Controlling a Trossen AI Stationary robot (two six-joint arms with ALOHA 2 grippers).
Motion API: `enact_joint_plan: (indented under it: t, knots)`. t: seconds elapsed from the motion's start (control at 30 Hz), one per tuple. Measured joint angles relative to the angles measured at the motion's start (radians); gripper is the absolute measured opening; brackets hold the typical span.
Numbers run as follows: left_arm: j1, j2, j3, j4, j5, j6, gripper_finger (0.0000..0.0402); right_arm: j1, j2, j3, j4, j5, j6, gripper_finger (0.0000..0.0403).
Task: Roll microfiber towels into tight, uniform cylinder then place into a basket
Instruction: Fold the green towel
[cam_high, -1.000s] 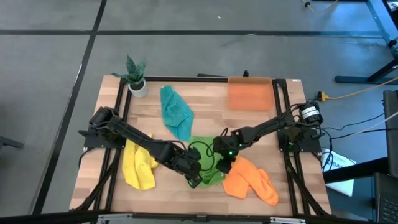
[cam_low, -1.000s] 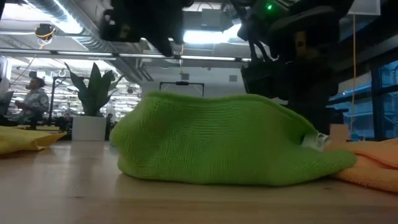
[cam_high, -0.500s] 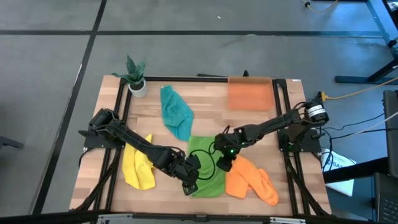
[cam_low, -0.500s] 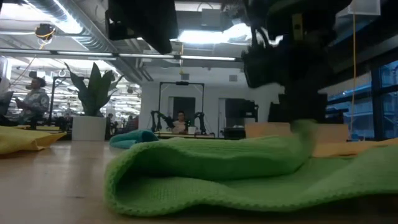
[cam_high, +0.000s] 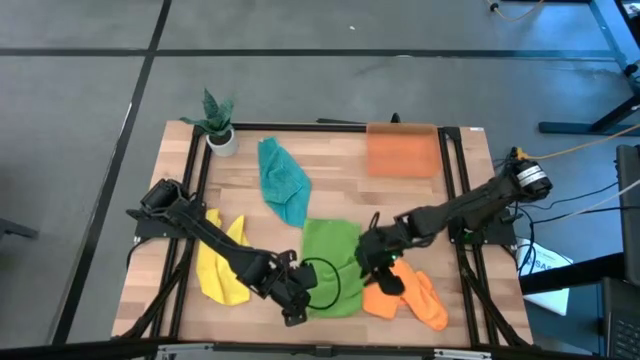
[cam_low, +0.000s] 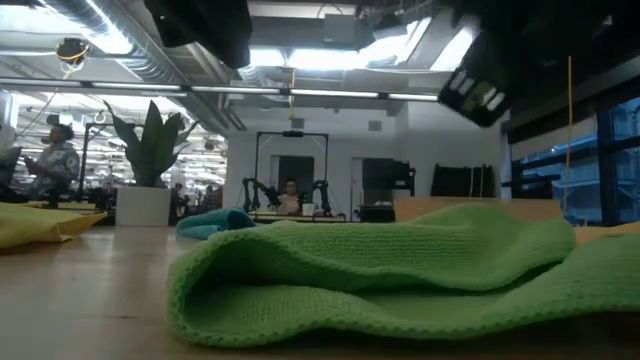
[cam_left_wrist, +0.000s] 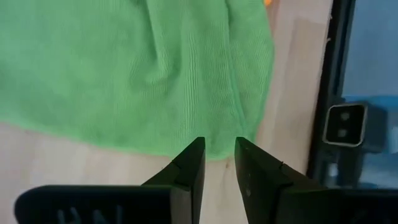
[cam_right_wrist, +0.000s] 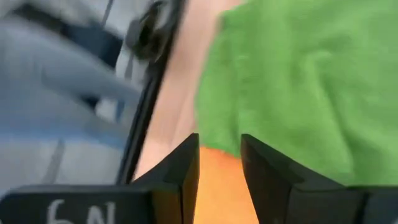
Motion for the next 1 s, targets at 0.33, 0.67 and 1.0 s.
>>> enact_joint_plan:
  t: [0.33, 0.67, 1.0]
  knots:
    - [-0.079, 0.111, -0.001, 0.103, -0.042, 0.218, 0.0078, 0.103, 0.012, 0.0, 0.002, 0.008, -0.131, 0.0119]
    - [-0.122, 0.197, -0.001, 0.134, -0.057, 0.419, 0.0078, 0.124, 0.012, 0.0, 0.01, 0.06, -0.027, 0.0119]
    - [-0.117, 0.23, -0.001, 0.154, -0.069, 0.366, 0.0078, 0.124, 0.012, 0.0, 0.019, 0.063, 0.025, 0.0119]
